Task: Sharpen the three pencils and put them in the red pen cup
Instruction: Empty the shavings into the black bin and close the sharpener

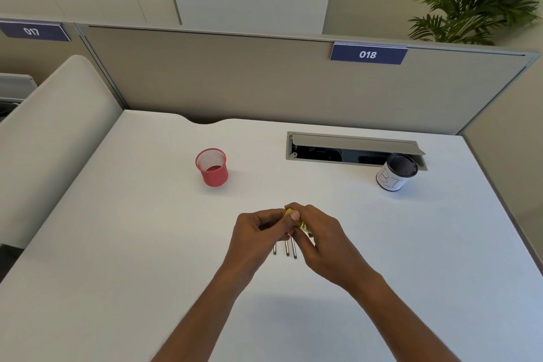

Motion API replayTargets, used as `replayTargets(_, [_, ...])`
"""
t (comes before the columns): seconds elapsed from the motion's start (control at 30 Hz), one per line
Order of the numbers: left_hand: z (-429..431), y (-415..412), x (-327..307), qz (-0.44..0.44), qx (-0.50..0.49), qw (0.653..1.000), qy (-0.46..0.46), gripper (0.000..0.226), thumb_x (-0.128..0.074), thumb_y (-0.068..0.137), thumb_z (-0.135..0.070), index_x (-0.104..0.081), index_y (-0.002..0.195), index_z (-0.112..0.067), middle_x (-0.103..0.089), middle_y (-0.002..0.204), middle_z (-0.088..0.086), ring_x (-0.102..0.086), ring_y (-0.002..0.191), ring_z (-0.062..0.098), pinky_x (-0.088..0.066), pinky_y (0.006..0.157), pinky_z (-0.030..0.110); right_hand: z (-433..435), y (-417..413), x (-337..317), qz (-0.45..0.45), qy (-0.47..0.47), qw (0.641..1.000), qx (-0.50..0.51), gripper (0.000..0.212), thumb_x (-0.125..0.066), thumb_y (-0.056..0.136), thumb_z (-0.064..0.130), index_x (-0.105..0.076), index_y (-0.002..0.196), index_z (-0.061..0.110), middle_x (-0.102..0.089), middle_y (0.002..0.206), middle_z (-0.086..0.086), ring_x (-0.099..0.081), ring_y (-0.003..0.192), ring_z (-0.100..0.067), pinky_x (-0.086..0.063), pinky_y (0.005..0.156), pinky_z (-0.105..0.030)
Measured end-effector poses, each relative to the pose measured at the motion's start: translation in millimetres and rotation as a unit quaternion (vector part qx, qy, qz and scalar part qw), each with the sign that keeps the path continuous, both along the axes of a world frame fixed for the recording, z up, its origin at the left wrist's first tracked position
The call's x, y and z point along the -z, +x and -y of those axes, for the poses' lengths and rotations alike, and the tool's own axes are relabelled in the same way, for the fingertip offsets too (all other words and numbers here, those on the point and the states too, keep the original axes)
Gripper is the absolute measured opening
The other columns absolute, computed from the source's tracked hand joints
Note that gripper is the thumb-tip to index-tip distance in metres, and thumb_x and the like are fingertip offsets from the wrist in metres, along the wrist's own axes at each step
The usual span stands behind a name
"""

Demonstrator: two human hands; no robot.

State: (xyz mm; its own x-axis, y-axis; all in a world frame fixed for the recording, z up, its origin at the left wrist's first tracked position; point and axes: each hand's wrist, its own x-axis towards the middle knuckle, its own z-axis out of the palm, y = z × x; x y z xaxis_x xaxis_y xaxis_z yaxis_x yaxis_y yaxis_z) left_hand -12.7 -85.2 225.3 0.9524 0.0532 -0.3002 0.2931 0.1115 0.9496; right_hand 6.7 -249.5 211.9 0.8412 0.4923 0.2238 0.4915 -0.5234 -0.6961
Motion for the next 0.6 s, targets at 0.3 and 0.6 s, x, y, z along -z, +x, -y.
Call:
replayTargets(0.3, [1.4,1.1,-2.8,0.039,-0.002,0.999,0.032,0.024,-0.079,0.082,-0.044,-0.086,0.094,-0.024,-0.082,0.091,0.007,-0.077,0.092,0.029,-0.058,0.095,0.054,-7.0,-1.8,0.6,0.062,0.001,0.996,0.059,0.018,-0.047,0.105,0.028,-0.057,0.120,0.027,-0.068,0.096,0.017,-0.066,0.081,-0.006,-0.053,0.063,-0.031])
replayTargets(0.6, [-1.3,3.5,-5.1,0.017,-0.013,1.000,-0.022,0.020,-0.078,0.088,-0.028,-0.085,0.097,-0.011,-0.081,0.095,0.013,-0.077,0.094,0.031,-0.061,0.094,0.046,-12.1,1.0,10.2,-0.011,0.088,0.994,0.071,0.033,-0.058,0.102,0.026,-0.056,0.135,0.019,-0.070,0.109,0.016,-0.069,0.097,-0.005,-0.057,0.080,-0.023])
